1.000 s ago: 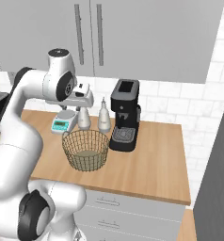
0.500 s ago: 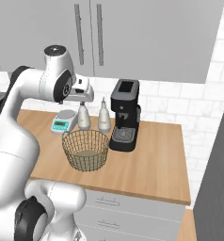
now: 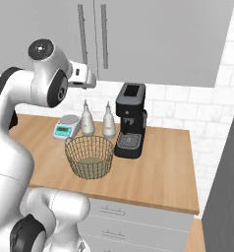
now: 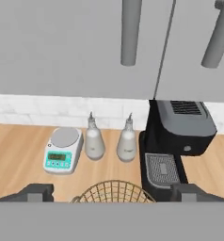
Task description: Open the cabinet, pick up the bread from the cabinet and place it in the basket. Then move the basket to the dining counter.
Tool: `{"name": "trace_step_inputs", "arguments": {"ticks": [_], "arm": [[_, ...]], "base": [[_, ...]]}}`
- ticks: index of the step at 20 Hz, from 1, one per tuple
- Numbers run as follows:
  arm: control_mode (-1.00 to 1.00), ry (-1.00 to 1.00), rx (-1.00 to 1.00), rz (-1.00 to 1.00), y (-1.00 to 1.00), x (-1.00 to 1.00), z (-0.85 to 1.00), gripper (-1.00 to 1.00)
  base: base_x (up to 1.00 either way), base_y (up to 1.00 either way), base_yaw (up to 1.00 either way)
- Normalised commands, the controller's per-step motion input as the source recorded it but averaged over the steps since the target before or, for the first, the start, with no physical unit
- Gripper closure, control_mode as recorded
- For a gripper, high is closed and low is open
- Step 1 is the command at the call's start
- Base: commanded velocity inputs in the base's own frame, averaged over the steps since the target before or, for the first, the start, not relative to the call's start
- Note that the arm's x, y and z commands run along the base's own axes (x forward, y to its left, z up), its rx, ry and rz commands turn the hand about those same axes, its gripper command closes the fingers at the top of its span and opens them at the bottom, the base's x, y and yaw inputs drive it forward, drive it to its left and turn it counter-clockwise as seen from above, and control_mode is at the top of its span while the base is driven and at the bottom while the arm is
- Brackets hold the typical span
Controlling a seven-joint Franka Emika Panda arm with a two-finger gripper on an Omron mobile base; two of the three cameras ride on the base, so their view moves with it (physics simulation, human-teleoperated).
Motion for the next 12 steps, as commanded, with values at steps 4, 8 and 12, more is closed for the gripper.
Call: {"name": "trace_step_inputs", "arguments": {"ticks": [4, 8, 12], "arm": [[-1.00, -0.02, 0.07, -0.20, 0.00, 0.25, 0.79, -1.00], [-1.00, 0.00, 0.08, -0.12, -0.01, 0.34, 0.58, -1.00], [-1.00, -0.03, 0.03, -0.04, 0.00, 0.44, 0.09, -1.00]], "base": [[0.00, 0.00, 0.00], [0.00, 0.00, 0.00], [0.00, 0.00, 0.00]]}}
